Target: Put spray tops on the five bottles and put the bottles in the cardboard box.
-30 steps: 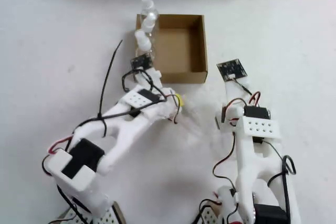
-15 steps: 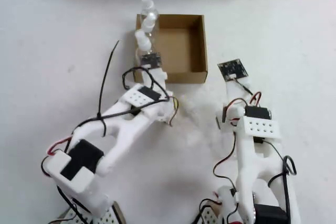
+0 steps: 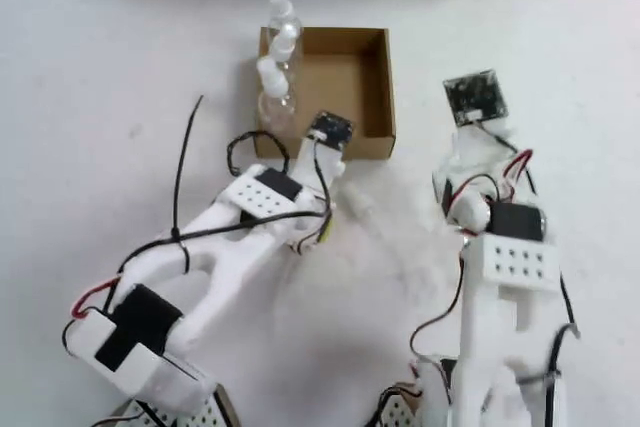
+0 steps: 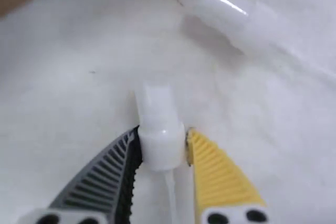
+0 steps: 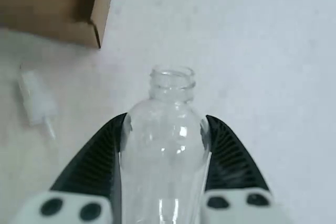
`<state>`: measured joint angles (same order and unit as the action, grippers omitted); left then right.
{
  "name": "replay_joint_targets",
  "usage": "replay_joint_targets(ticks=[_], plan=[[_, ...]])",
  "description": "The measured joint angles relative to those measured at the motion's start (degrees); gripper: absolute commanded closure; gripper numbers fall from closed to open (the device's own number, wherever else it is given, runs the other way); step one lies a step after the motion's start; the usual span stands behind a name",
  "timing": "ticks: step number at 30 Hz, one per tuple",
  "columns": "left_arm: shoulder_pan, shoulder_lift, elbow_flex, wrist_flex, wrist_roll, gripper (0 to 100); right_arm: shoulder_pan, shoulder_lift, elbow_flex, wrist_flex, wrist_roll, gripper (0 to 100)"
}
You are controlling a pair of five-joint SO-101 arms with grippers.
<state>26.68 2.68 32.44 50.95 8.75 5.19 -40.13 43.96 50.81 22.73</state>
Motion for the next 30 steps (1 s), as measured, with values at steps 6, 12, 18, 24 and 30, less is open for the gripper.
replay_joint_targets(ticks=[6,12,18,24,30], plan=[[-1.41,0.0,0.0,-0.18,0.09,98,-0.62,-15.21,-0.09,0.0,-2.46,98.1],[-1.41,0.0,0.0,-0.18,-0.26,98,-4.48,-32.44,13.1,-8.97,-17.93,98.2],[-1.49,-8.26,4.31,-0.18,-0.35,98,-10.46,-43.08,27.78,-32.88,-23.21,98.2],[-1.41,-20.4,11.16,-1.23,-0.7,98,-15.38,-43.87,31.65,-42.64,-23.38,98.2],[-2.55,-34.9,17.41,-4.13,-0.88,98,-21.54,-43.96,38.59,-50.81,-23.38,98.2]])
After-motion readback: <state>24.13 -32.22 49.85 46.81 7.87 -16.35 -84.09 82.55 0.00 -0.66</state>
